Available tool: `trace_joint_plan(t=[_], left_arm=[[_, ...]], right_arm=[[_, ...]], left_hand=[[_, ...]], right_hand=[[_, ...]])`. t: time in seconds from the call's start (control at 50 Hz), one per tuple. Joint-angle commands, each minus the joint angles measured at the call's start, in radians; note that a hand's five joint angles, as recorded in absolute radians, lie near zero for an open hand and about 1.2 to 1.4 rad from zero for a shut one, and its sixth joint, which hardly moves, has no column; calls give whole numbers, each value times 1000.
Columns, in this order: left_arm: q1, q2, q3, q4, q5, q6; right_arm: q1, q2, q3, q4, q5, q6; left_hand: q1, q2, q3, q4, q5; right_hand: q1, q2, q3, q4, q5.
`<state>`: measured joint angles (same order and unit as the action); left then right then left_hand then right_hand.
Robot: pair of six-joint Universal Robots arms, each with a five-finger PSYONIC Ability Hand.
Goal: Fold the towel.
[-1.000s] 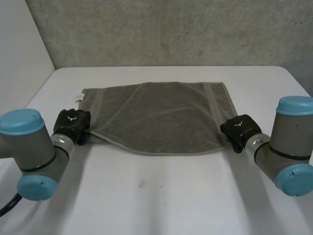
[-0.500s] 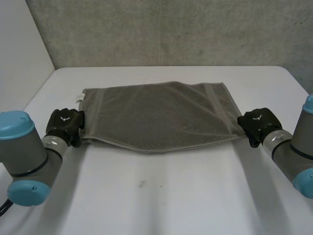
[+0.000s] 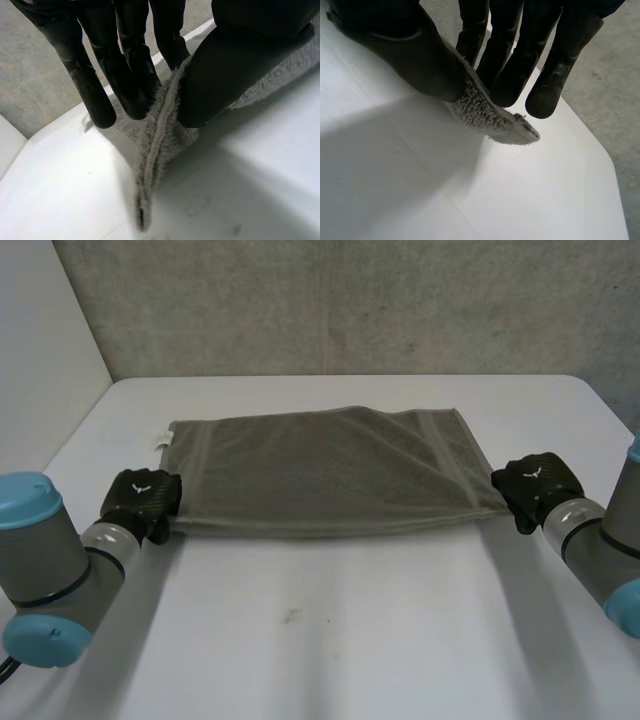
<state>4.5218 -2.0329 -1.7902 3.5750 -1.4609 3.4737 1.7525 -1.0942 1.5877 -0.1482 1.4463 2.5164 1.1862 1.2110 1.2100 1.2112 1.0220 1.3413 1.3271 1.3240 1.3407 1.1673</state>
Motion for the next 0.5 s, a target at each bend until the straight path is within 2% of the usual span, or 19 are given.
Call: trace_joint_plan(t=[0.02,0.12,0.16,0.2,0.22,0.26,0.32,0.36,0.44,0.5], left_arm=[[25,118,-52,-12,4,1],[17,224,-133,-54,5,18],[19,266,-159,-87,5,42],[25,351,-224,-171,5,122],[25,352,-224,-171,5,122],[31,428,-296,-264,5,223],[39,476,-331,-309,5,274],[45,601,-391,-382,7,346],[43,701,-423,-420,10,361],[43,746,-422,-423,37,360]], right_arm=[[-27,-82,3,44,2,-28],[-53,-174,17,188,2,-108],[-82,-205,53,301,-9,-168],[-90,-222,83,344,-23,-195],[-90,-222,83,345,-23,-195],[-96,-289,151,406,-53,-256],[-119,-369,231,464,-64,-338],[-139,-401,264,499,-67,-379],[-162,-507,301,597,-99,-473],[-162,-524,295,596,-116,-473]], left_hand=[[210,185,186,185,200],[210,185,186,185,200],[210,185,186,185,200],[210,185,186,185,200],[210,185,186,185,200],[210,185,186,185,200],[210,185,186,185,200],[210,185,186,185,200],[210,185,186,185,200],[210,185,186,185,200]], right_hand=[[55,69,72,56,54],[55,69,72,56,54],[55,69,72,56,54],[55,69,72,56,54],[55,69,72,56,54],[55,69,72,56,54],[55,69,72,56,54],[55,69,72,56,54],[55,69,72,56,54],[55,69,72,56,54]])
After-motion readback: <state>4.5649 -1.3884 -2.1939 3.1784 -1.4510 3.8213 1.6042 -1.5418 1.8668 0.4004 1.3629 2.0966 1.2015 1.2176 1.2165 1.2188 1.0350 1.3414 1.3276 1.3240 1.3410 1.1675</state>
